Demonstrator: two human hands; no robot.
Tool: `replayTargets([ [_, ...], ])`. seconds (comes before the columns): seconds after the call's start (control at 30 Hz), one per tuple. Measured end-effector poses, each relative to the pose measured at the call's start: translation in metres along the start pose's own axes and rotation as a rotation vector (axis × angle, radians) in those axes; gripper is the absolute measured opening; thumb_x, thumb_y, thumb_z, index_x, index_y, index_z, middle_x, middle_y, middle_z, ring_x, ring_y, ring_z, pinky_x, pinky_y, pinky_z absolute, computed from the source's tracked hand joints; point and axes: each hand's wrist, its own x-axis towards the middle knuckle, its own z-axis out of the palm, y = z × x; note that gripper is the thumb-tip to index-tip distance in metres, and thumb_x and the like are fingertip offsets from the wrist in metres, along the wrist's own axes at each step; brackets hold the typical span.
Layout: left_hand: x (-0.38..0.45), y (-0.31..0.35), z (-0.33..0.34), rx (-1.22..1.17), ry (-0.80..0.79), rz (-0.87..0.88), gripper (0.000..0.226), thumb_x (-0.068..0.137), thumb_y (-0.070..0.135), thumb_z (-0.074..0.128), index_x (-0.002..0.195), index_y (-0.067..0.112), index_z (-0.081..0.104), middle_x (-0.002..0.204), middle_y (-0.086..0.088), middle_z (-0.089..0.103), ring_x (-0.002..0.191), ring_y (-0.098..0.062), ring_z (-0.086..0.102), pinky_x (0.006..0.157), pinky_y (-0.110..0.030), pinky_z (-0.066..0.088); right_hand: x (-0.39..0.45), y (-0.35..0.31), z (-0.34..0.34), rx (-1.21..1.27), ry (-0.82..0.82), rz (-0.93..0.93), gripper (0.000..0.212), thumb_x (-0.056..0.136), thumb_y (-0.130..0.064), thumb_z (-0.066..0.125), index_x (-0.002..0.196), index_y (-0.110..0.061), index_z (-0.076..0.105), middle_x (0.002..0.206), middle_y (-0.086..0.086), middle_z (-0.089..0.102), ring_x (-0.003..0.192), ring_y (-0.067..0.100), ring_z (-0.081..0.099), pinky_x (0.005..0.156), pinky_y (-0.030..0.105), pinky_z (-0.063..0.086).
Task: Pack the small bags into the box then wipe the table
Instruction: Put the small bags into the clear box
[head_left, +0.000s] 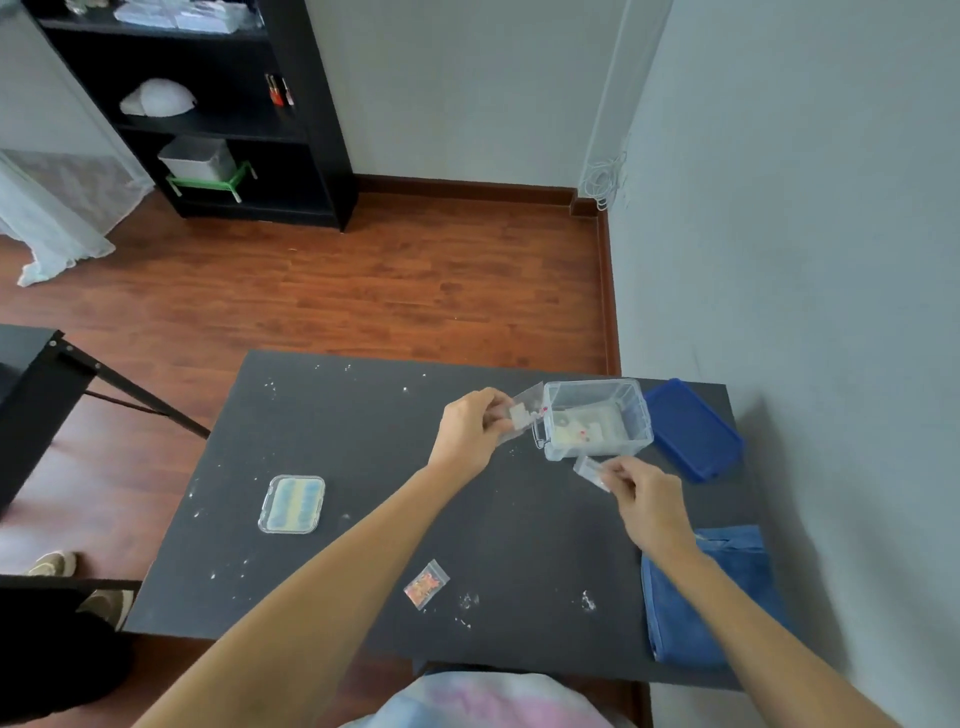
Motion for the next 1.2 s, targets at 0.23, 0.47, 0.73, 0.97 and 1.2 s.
replayTargets([
  [0.23,0.038,0.050,0.057,-0.018,-0.015,-0.017,0.003,0.084,0.017,0.063,0.086,0.018,0.065,0.077,0.008,0.066,0.073,-0.012,0.059,0.064,-0.023,0.047,0.032,0.019,-0.045,0.056,0.238,0.027,0.006,0.085,-0.010,0.072,0.079,-0.010,0.071,0.069,-0.004,0.070,0.064,0.009,0.064,0.063,0.021,0.049],
  [0.47,0.046,0.052,0.093,0.199,0.008,-0.077,0.008,0.088,0.017,0.058,0.091,0.011,0.063,0.090,-0.002,0.070,0.092,-0.026,0.057,0.091,-0.040,0.042,0.053,0.028,-0.046,0.022,0.205,0.005,0.010,0.091,-0.009,0.065,0.090,-0.007,0.074,0.083,0.006,0.074,0.085,0.031,0.063,0.078,0.044,0.052],
  [0.73,0.040,0.044,0.100,0.480,0.036,-0.024,0.025,0.089,0.021,0.056,0.113,0.021,0.059,0.113,0.001,0.064,0.106,-0.024,0.048,0.095,-0.036,0.030,0.075,0.023,-0.032,-0.102,0.131,-0.010,0.008,0.088,-0.012,0.068,0.086,-0.012,0.075,0.078,0.005,0.074,0.089,0.029,0.054,0.081,0.049,0.046],
  [0.97,0.007,0.028,0.077,0.295,0.140,0.018,0.037,0.088,0.024,0.063,0.125,0.022,0.058,0.121,0.003,0.055,0.112,-0.019,0.048,0.101,-0.033,0.026,0.088,0.019,-0.018,-0.172,0.063,-0.069,0.018,0.086,-0.021,0.072,0.101,-0.012,0.074,0.088,0.006,0.075,0.094,0.031,0.053,0.082,0.045,0.041],
  [1.2,-0.063,-0.027,0.006,0.290,0.208,-0.083,0.033,0.090,0.028,0.062,0.122,0.023,0.060,0.119,0.006,0.060,0.113,-0.016,0.050,0.101,-0.032,0.030,0.062,-0.004,0.006,-0.135,0.087,-0.273,0.038,0.078,-0.020,0.079,0.113,-0.014,0.068,0.106,0.007,0.062,0.103,0.034,0.052,0.089,0.046,0.035],
])
